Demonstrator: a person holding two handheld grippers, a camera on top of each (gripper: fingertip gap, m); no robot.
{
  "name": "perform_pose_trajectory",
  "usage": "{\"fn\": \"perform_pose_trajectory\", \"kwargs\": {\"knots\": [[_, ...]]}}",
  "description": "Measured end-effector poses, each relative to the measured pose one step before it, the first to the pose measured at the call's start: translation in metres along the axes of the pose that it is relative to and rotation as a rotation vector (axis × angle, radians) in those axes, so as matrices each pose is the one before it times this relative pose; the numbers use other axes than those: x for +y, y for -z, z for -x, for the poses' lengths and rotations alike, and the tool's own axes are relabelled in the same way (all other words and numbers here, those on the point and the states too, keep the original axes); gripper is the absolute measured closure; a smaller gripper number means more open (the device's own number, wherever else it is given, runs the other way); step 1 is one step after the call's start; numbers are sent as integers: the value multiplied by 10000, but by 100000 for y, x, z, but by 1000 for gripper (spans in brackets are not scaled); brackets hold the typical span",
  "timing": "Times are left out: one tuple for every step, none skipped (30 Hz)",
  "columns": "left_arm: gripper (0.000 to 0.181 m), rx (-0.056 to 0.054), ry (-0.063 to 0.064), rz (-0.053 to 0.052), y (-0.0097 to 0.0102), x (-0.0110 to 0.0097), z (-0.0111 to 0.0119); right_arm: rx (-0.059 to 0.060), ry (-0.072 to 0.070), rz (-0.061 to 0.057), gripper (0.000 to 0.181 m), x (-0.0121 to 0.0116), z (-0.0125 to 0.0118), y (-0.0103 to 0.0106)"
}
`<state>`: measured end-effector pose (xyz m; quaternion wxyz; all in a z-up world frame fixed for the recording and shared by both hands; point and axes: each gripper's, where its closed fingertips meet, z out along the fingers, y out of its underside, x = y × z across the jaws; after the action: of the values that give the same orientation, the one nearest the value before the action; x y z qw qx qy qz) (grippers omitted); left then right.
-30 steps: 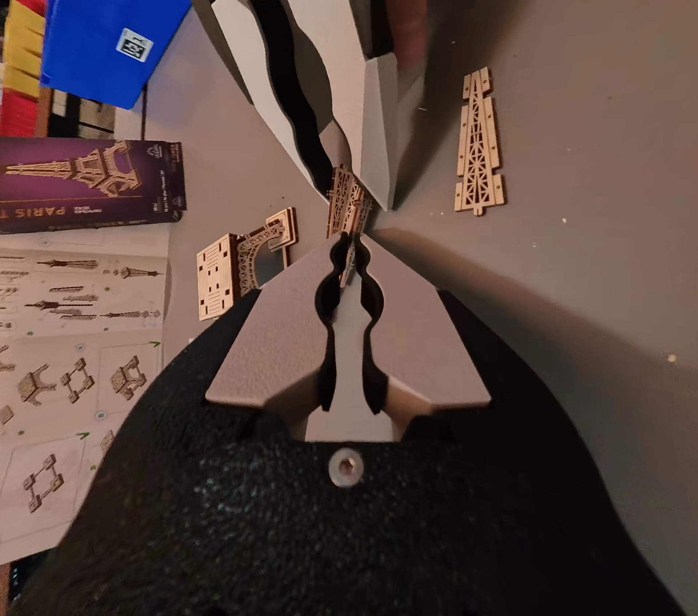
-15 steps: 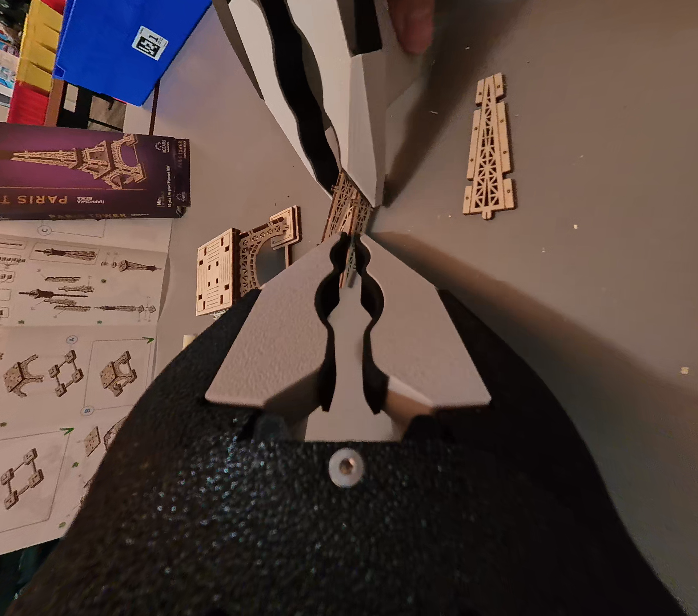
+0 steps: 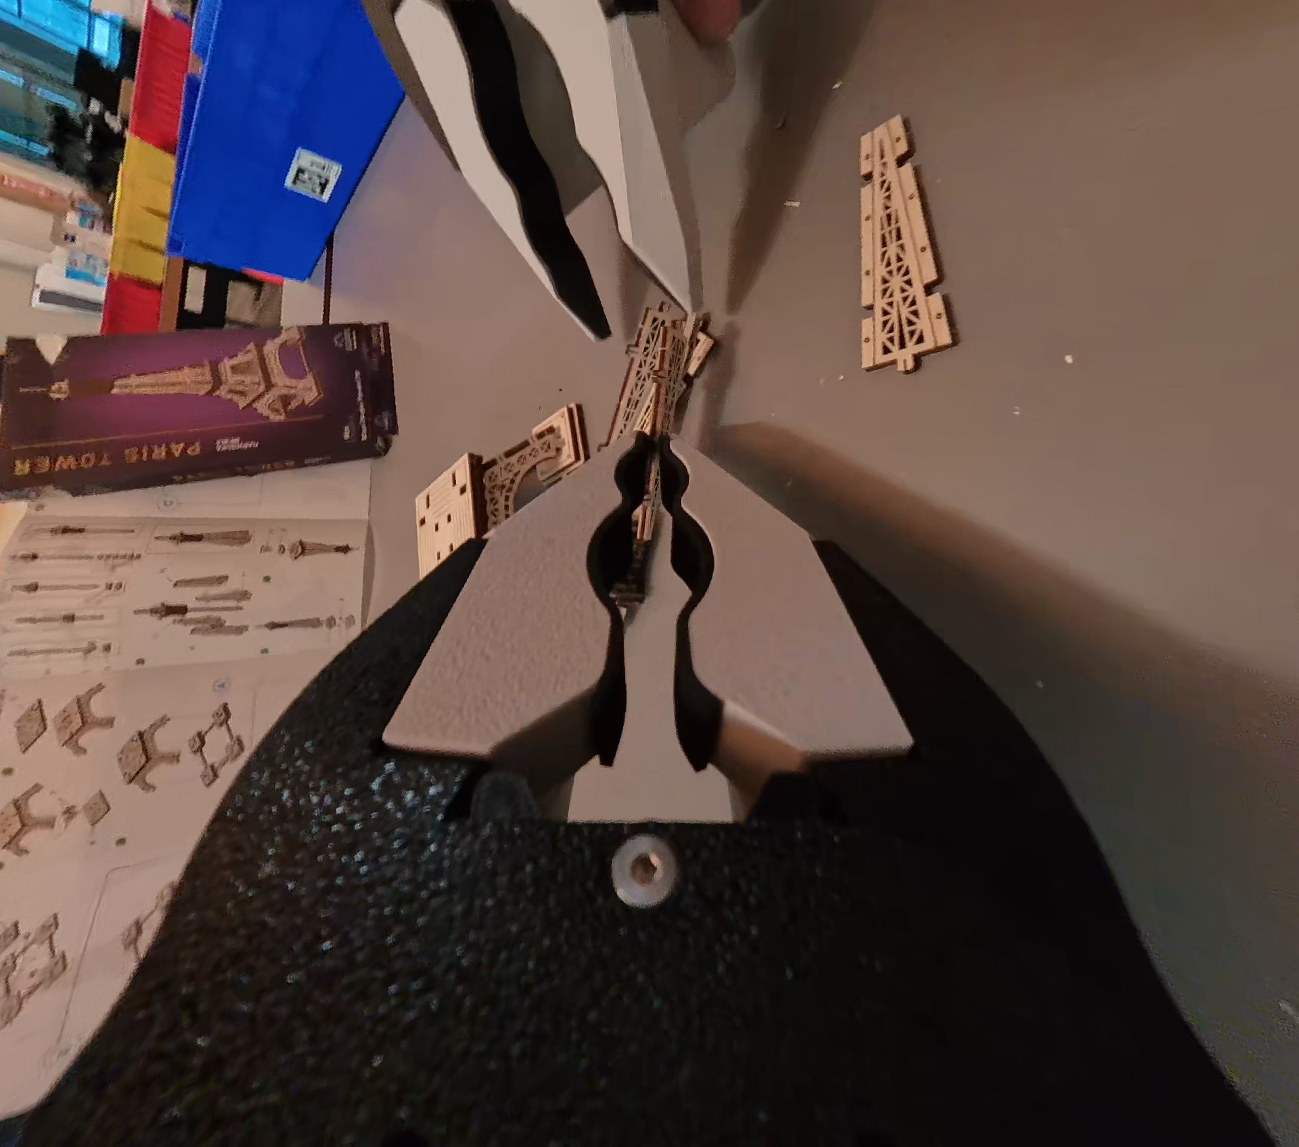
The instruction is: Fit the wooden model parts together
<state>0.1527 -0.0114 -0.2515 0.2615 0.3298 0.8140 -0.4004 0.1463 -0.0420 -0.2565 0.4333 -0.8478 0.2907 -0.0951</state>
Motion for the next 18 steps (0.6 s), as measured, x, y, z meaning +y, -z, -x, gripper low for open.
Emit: {"fn": "perform_pose_trajectory", "kwargs": {"knots": [[180, 205, -83, -227, 134, -262, -69, -116, 184, 133, 146, 95, 143, -205], [180, 206, -114, -150, 102, -174, -85, -159, 320, 162, 148, 161, 226, -177], [180, 169, -154, -58, 76, -48, -23, -29, 271, 160, 148, 197, 57, -145], [180, 178, -117, 4, 43, 64, -25, 2, 146, 135, 148, 145, -78, -145], [180, 287, -36, -2, -14, 117, -172, -63, 12, 20, 149, -43, -55, -91], [180, 237, 24, -32, -82, 120, -127, -170, -8, -6, 149, -76, 43, -68], [180, 122, -7, -64, -112, 84, -21, -151, 6, -6, 150, -76, -12, -48], [180, 46, -68, -19, -167, 117, 18, -152, 15, -3, 152, -84, 6, -90], [180, 25, -116, 44, -170, 172, -7, -209, 49, 5, 153, -102, 115, -106], [180, -8, -122, 60, -177, 167, -6, -216, 124, 11, 153, -88, 171, -107], [180, -78, -88, -8, -133, 38, 64, -125, 150, 21, 153, -81, 63, -114], [180, -66, -46, -29, -38, -14, 52, -122, 106, 15, 153, -66, 70, -89], [180, -26, -10, -16, 16, 6, 6, -128, 63, 7, 154, -41, 84, -64], [180, -18, 0, -18, 66, -3, -16, -214, -7, 6, 158, -33, 200, -43], [180, -16, 8, -28, 53, -30, -43, -218, -34, 7, 161, -37, 187, -55], [180, -23, 12, -5, 69, -46, -53, -126, -5, 8, 162, -36, 78, -46], [180, -26, 12, 16, 65, -60, -76, -85, 51, 11, 163, -37, 48, -48], [180, -12, 28, 12, 76, -106, -117, -85, 66, 11, 164, -45, 75, -64]]}}
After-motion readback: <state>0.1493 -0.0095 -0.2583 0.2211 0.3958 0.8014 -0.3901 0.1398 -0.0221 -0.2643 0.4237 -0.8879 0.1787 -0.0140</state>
